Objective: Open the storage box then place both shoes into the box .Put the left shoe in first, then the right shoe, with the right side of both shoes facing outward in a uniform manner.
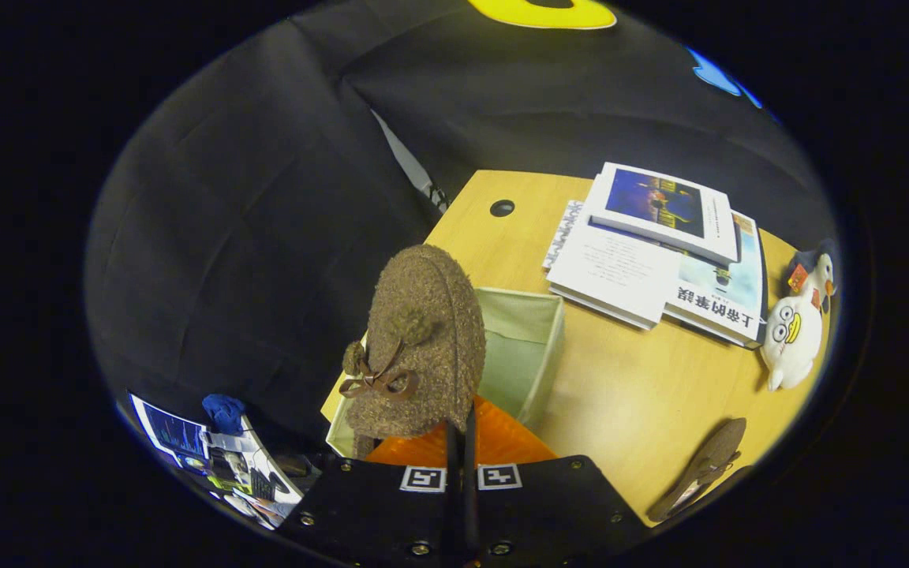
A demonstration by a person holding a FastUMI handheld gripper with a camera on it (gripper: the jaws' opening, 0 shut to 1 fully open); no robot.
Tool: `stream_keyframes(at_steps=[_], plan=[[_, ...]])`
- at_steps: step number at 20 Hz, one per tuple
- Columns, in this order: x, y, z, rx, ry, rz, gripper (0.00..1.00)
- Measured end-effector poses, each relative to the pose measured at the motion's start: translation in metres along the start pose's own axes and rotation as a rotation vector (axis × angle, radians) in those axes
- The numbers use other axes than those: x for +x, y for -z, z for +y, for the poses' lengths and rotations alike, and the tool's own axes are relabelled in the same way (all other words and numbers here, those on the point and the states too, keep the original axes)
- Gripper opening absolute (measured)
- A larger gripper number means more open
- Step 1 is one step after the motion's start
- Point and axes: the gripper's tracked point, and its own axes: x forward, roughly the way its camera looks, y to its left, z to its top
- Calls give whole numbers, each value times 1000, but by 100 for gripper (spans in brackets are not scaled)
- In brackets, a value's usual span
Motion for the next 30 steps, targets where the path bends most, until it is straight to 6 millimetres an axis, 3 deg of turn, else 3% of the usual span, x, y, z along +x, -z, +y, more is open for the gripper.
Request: stream_keyframes(at_steps=[5, 9, 11, 14, 21, 26, 30], plan=[[42, 9, 21, -34, 27, 80, 5], [56, 2, 27, -6, -5, 81, 46], [46, -6, 24, -27, 11, 68, 85], [43, -6, 26, -17, -2, 60, 87], [4, -11, 14, -1, -37, 11, 86], [-29, -5, -18, 41, -33, -41, 89], [-52, 5, -66, 81, 1, -81, 95]])
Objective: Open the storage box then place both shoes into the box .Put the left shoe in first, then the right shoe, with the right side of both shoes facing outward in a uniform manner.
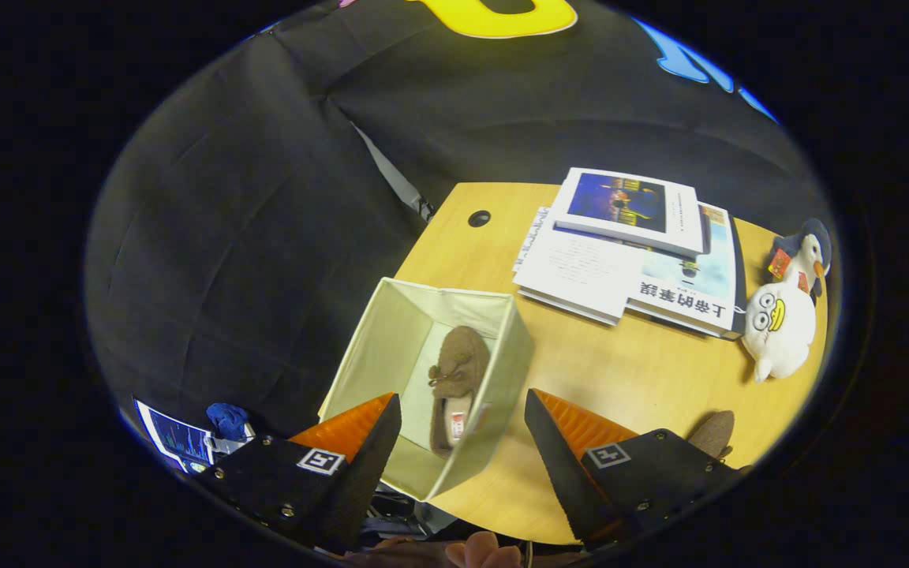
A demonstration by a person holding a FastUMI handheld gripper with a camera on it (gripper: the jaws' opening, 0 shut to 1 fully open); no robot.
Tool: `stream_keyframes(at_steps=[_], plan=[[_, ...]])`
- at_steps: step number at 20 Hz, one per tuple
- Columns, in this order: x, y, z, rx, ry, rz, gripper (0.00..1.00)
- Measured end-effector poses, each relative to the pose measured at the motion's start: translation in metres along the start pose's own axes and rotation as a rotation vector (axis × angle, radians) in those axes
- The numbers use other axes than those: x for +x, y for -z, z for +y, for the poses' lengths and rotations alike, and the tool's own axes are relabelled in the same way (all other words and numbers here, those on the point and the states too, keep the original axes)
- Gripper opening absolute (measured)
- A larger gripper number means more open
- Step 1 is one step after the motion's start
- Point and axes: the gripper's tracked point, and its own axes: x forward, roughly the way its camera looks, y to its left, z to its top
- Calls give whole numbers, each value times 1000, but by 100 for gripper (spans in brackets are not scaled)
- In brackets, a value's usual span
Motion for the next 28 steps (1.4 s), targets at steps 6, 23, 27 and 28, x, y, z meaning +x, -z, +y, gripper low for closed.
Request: stream_keyframes(at_steps=[6, 23, 27, 28], plan=[[-32, 16, -77, 88, 61, -13, 95], [-105, 132, -245, 207, 243, 0, 96], [-107, 170, -275, 164, 302, 56, 96], [-106, 180, -281, 149, 317, 74, 96]])
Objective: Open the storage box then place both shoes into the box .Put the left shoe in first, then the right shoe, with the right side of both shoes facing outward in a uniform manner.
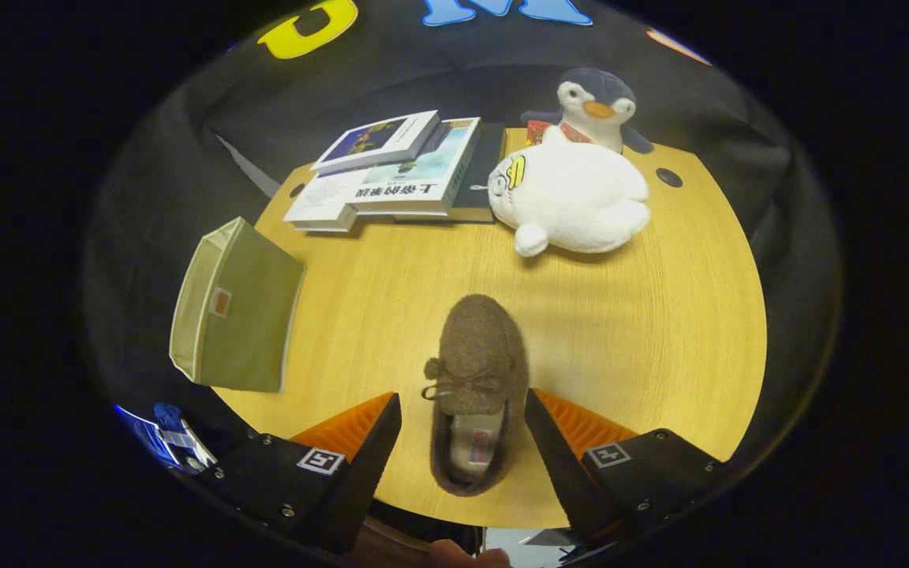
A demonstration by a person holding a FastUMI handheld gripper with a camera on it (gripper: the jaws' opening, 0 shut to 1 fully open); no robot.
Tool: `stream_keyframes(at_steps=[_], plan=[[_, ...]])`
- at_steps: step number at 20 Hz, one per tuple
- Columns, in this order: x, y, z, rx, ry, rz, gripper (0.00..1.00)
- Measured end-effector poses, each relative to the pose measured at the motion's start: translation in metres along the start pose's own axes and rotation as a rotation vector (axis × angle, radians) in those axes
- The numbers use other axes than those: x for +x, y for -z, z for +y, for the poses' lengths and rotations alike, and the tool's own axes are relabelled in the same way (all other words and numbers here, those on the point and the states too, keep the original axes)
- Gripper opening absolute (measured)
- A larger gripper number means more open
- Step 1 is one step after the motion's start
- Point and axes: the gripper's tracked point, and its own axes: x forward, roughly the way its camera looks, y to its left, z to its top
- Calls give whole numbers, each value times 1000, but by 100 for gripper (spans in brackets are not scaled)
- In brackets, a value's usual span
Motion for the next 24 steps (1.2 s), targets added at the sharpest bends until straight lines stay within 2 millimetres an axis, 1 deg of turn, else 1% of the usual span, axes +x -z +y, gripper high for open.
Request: stream_keyframes(at_steps=[4, 6, 7, 9, 13, 14, 15, 16, 18, 19, 20, 24], plan=[[17, 28, -18, -18, 39, 58, 96], [27, 36, -24, -26, 51, 83, 95], [36, 35, -27, -28, 60, 93, 95], [48, 34, -33, -24, 72, 95, 94], [76, 31, -52, -30, 138, 111, 91], [82, 32, -49, -11, 120, 116, 84], [84, 31, -42, 20, 74, 125, 77], [88, 35, -37, 59, 49, 140, 54], [83, 28, -43, 76, 75, 117, 8], [80, 26, -43, 60, 81, 109, 7], [77, 25, -39, 49, 79, 102, 7], [57, 11, -13, 25, 21, 73, 7]])
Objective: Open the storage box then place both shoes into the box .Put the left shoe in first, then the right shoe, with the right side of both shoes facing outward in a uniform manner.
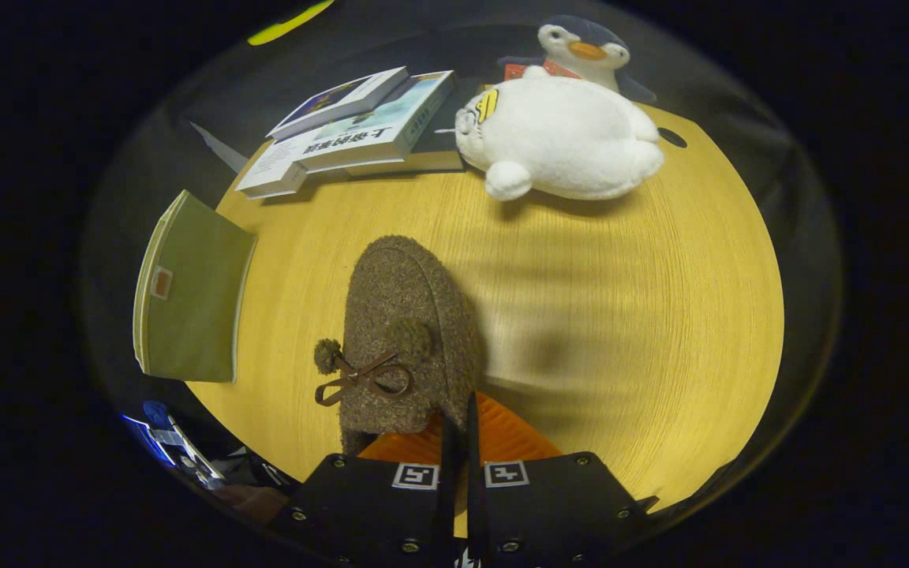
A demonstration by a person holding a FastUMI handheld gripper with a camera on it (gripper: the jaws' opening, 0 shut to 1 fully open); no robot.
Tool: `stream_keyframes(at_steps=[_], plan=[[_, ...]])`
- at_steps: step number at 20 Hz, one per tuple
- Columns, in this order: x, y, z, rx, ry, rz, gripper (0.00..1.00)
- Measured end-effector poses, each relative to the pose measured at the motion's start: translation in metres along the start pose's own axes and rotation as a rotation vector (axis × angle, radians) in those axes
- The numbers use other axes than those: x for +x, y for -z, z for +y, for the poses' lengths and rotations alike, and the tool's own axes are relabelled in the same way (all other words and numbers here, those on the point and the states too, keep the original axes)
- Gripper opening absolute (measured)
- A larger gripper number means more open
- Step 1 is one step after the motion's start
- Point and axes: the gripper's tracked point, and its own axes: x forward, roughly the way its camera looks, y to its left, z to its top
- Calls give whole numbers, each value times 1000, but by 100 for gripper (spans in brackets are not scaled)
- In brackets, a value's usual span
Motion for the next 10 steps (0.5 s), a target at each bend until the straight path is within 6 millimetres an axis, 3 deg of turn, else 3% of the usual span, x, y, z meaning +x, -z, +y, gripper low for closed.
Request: stream_keyframes(at_steps=[10], plan=[[-66, -52, 84, -73, -78, -94, 7]])
